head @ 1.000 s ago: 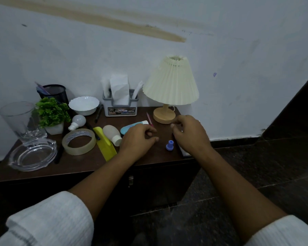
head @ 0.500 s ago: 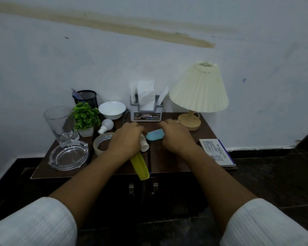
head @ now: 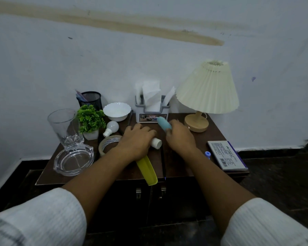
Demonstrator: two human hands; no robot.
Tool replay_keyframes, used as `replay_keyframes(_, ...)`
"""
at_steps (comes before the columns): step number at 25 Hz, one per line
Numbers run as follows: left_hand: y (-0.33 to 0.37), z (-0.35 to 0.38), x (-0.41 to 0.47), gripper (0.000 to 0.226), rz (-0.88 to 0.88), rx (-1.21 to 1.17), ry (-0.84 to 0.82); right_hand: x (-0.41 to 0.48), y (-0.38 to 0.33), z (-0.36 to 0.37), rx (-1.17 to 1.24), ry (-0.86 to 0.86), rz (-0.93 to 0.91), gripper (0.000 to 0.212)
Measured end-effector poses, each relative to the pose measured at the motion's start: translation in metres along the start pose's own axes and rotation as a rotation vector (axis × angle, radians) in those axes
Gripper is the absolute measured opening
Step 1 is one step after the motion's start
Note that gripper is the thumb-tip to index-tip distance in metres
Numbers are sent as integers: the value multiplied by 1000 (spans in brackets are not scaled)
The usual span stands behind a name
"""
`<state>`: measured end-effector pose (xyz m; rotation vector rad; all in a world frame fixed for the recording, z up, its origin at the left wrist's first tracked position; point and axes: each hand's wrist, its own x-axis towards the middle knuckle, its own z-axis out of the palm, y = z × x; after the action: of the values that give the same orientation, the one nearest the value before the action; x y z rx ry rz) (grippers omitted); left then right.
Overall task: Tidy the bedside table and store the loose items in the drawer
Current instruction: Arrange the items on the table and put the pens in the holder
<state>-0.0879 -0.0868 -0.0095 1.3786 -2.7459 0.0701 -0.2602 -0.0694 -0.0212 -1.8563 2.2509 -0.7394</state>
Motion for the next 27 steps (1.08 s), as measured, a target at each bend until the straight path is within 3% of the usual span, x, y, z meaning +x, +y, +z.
replay_keyframes(3,-7,3,2,42,-32,-84,116,1,3,-2,318,64,151,30)
replay_keyframes(7,-12,-5,8,47,-57,-85,187,-9,4,3,445,153,167,26)
replay_keyframes(11,-15,-12,14,39,-152,-23,91,-17,7,6,461,183,142,25)
replay_keyframes(20,-14,-12,12,27,-195,-260,260,-18,12,8,421,145,137,29)
replay_keyframes(27,-15,-3,25,27,-227,-305,262,-14,15,8,401,119,138,29)
